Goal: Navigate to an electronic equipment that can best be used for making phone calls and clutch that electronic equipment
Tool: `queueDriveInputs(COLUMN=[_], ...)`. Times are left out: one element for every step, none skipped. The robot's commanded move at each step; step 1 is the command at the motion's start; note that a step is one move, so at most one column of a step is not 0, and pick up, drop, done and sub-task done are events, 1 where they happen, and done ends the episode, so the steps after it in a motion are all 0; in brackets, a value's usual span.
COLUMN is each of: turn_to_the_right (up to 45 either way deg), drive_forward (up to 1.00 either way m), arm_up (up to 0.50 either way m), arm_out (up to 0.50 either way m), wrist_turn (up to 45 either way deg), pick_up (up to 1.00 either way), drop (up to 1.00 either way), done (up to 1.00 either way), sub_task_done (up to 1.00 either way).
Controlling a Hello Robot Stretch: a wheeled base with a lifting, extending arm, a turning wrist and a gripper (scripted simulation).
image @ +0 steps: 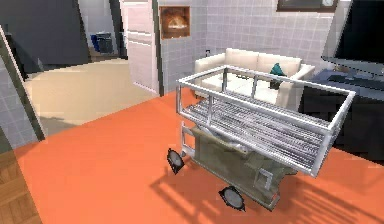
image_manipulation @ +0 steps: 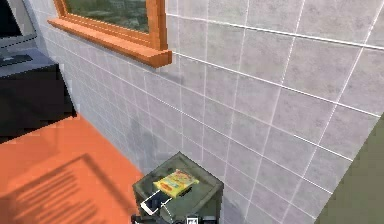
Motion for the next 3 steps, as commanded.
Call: queueDriveInputs(turn_to_the_right=[0.0, 0.0, 0.0], drive_forward=[0.00, 0.00, 0.00], arm_up=[0.00, 0.10, 0.00], arm_out=[0.00, 0.00, 0.00], wrist_turn=[0.0, 0.0, 0.0], pick_up=[1.00, 0.00, 0.00], drop=[0.00, 0.00, 0.00], done=[0.00, 0.00, 1.00], sub_task_done=[0.00, 0.00, 0.00])
